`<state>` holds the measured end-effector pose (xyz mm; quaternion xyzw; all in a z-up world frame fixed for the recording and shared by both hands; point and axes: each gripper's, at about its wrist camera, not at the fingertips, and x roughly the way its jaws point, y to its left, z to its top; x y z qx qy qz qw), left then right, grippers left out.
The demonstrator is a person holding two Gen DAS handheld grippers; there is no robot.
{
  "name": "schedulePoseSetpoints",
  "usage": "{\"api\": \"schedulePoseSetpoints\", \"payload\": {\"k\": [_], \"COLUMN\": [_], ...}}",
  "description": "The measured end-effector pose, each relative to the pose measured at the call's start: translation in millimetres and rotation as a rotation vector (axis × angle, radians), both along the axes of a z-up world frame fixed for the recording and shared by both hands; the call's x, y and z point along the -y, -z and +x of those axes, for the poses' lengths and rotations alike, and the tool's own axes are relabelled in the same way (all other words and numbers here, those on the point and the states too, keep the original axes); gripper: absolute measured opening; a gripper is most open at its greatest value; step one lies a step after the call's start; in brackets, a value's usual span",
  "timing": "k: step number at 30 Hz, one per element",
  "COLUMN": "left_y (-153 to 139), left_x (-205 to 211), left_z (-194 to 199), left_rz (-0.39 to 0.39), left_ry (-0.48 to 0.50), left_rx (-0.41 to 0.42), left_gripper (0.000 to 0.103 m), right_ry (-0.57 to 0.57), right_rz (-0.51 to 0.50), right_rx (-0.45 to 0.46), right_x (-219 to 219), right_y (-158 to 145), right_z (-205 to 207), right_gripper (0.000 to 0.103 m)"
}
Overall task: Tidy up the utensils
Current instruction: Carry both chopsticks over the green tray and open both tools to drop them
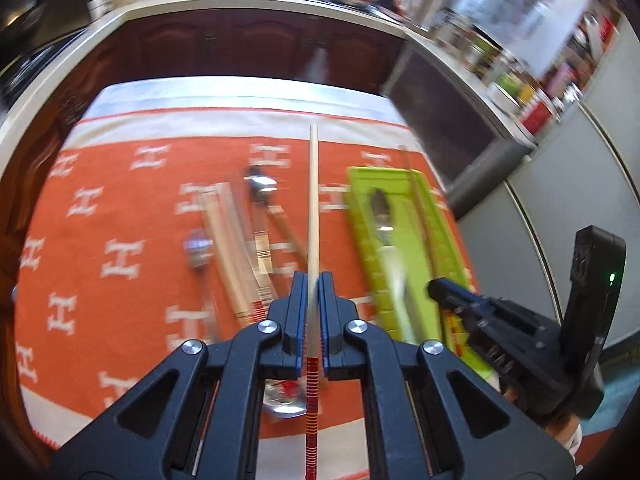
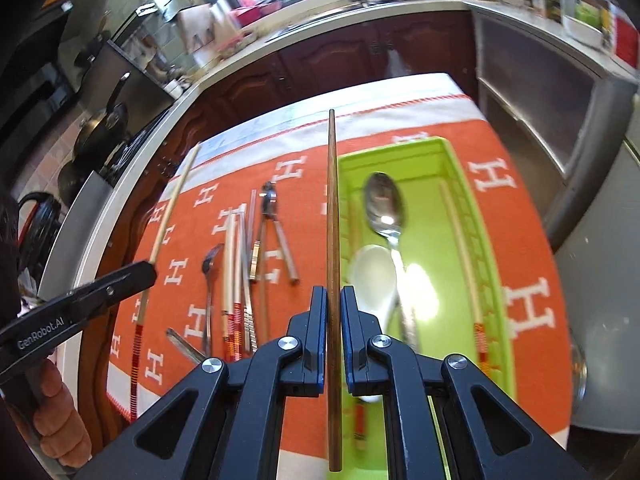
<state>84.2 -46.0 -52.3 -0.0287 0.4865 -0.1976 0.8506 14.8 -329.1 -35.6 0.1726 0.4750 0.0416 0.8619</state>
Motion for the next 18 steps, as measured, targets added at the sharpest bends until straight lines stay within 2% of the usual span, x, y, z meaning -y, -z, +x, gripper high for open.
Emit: {"api": "schedulePoseSetpoints", "payload": {"k": [5,9,18], "left_y": [8.0,31.4,67.2], "left_x": [67.0,109.4,139.7], "left_z": [3.3,9.5,3.8], "left_rz": [0.007,0.021,0.090], "left_ry": [0.072,0.100,0.132], "left_rx": [-0.040,-0.112,-0.160], "left_gripper": [0.003,0.003,0.004], "right_ry": [0.053,0.092,0.105], "right_rz": [-0.042,-0.059,-0.080], "right_rx": [-0.024,-0.052,-0.103], "right_x": [26.9,50.6,77.5], "right_y": [9.6,20.3,44.6], "right_z": [-17.6,-25.3,-21.3], "right_gripper": [0.007,0.007,0.007]}}
